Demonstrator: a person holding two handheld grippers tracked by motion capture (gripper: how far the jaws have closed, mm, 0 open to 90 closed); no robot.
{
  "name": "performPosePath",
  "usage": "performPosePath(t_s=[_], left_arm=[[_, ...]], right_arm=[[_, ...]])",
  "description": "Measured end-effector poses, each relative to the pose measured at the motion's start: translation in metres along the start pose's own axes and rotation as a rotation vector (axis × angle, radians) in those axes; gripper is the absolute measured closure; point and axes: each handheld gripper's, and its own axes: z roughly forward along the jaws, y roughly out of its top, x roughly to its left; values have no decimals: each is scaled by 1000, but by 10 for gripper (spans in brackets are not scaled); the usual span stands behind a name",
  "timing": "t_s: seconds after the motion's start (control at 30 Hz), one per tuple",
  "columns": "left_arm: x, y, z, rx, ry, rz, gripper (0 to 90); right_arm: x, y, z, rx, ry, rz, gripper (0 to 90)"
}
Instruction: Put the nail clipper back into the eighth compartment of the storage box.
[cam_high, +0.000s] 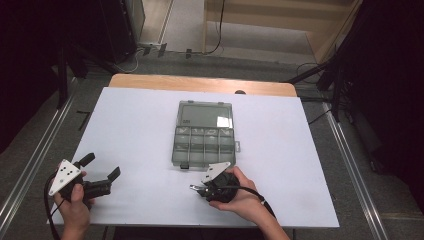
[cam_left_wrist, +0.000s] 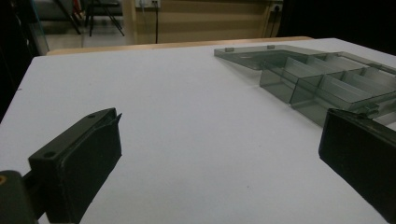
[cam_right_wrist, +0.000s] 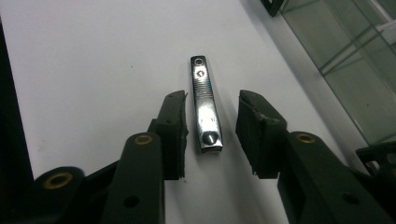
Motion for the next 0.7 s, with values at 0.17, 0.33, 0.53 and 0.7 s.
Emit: performPosePath(t_s=[0.17, 0.33, 0.53, 0.7], left_arm=[[0, 0, 0, 2, 2, 0, 0], [-1, 0, 0, 4, 4, 2, 0], [-1, 0, 0, 3, 3, 0, 0], [-1, 0, 0, 4, 1, 0, 0]], right_arm=[[2, -2, 4, -14, -7, -19, 755], [6, -3, 5, -24, -23, 11, 808], [5, -4, 4, -33, -18, 12, 811], [5, -3, 2, -43, -23, 22, 811]])
